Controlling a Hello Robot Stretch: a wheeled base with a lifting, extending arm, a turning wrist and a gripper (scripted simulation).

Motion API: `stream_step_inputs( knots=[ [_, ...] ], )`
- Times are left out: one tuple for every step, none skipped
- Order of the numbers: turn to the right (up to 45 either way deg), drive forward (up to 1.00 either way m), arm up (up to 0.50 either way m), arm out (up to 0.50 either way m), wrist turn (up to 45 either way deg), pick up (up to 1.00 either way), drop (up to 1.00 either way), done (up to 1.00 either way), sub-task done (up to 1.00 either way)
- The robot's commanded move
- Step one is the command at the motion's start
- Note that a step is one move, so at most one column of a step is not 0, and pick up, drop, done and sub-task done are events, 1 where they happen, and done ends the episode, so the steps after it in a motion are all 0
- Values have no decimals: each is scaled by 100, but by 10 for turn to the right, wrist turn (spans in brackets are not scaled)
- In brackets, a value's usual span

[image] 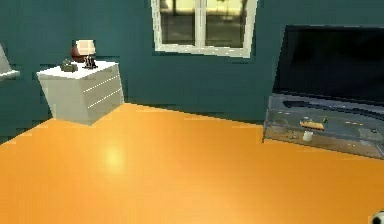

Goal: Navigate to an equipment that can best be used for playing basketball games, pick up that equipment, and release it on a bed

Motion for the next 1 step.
stream_step_inputs(
  knots=[
    [-60,0,0,0,0,0,0,0,0]
  ],
)
